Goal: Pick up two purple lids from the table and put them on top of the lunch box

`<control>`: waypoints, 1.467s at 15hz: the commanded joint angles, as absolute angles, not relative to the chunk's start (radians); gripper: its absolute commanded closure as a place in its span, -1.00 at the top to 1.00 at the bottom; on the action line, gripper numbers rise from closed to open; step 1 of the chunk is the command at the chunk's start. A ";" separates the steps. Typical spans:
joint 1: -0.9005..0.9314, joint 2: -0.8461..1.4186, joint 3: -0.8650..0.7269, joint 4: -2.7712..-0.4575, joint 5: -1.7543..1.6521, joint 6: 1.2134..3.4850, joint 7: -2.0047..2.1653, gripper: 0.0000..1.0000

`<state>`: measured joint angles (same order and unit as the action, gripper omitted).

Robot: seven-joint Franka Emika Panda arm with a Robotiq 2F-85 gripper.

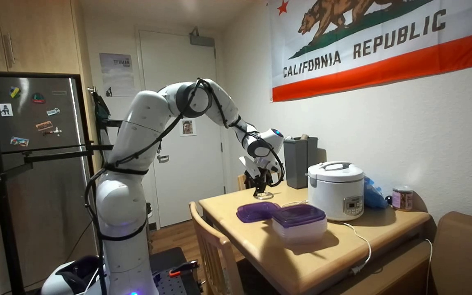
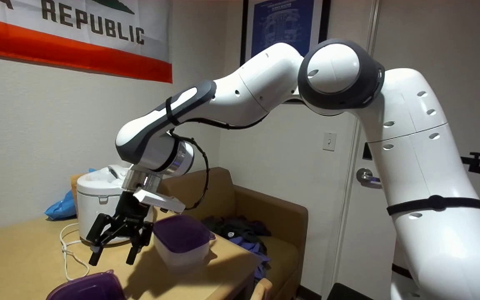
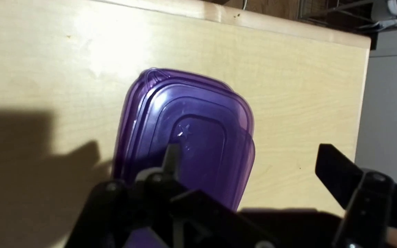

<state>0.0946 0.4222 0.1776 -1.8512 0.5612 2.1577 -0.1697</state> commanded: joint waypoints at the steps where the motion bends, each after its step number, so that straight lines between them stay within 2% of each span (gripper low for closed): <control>1: 0.082 0.478 0.185 -1.839 0.614 2.215 -0.126 1.00; 22: 0.100 0.591 0.181 -1.883 0.590 2.444 0.012 1.00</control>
<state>0.0905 0.5977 0.1769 -1.8548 0.5975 2.3867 -0.0259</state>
